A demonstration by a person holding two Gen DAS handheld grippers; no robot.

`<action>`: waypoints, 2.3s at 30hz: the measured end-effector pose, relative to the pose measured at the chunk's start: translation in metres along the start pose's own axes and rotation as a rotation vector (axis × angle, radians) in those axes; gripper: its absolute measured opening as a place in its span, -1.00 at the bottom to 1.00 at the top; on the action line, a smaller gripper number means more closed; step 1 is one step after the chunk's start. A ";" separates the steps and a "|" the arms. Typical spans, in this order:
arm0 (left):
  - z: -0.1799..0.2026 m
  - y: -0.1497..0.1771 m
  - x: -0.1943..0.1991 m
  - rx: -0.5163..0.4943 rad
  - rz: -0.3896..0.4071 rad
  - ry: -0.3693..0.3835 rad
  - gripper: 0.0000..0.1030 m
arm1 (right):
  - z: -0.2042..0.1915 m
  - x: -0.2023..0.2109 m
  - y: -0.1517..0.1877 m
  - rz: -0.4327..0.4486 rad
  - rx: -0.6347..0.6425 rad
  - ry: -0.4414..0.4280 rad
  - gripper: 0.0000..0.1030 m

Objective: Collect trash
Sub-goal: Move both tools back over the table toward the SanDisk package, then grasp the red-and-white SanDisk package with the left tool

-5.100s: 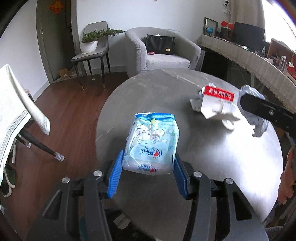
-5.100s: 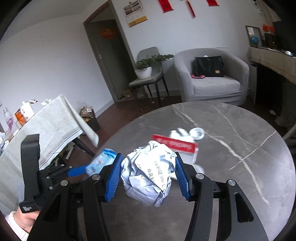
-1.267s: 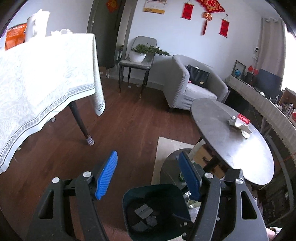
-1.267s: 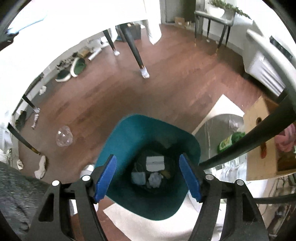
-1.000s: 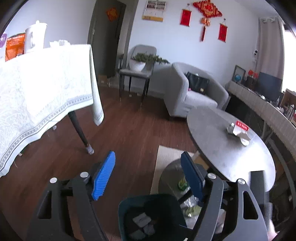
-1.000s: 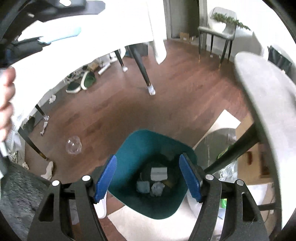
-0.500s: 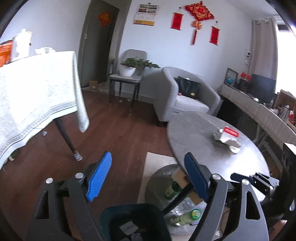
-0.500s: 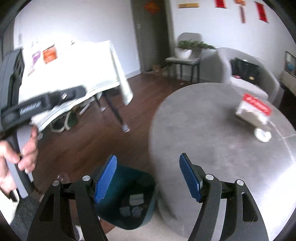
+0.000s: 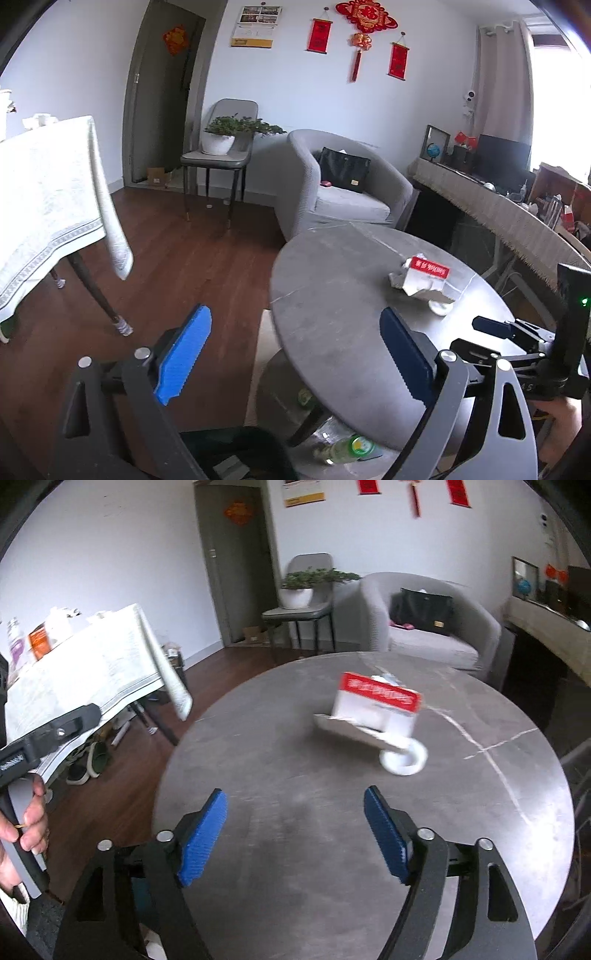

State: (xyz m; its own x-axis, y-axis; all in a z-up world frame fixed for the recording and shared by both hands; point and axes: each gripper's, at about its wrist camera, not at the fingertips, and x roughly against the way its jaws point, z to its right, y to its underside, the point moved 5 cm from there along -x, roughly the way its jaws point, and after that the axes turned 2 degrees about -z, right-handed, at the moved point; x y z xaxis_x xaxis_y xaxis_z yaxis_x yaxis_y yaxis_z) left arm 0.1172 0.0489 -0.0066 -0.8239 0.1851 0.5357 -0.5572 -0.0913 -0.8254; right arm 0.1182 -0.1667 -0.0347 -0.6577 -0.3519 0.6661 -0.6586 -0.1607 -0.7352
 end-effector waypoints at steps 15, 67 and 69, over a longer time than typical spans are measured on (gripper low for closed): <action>0.089 -0.021 -0.055 -0.106 -0.052 0.092 0.89 | 0.094 0.017 -0.015 0.061 -0.154 0.096 0.63; 0.161 -0.007 -0.140 -0.237 -0.266 0.126 0.53 | 0.169 -0.010 -0.038 0.024 -0.294 0.018 0.64; 0.159 -0.010 -0.137 -0.235 -0.263 0.129 0.53 | 0.164 -0.011 -0.039 0.022 -0.290 0.014 0.64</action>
State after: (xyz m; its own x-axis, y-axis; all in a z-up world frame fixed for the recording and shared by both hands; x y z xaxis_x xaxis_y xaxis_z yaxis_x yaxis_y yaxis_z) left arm 0.2188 -0.1309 -0.0433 -0.6277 0.2959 0.7200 -0.6965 0.1998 -0.6892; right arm 0.2115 -0.3080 -0.0342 -0.6763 -0.3396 0.6536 -0.7200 0.1177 -0.6839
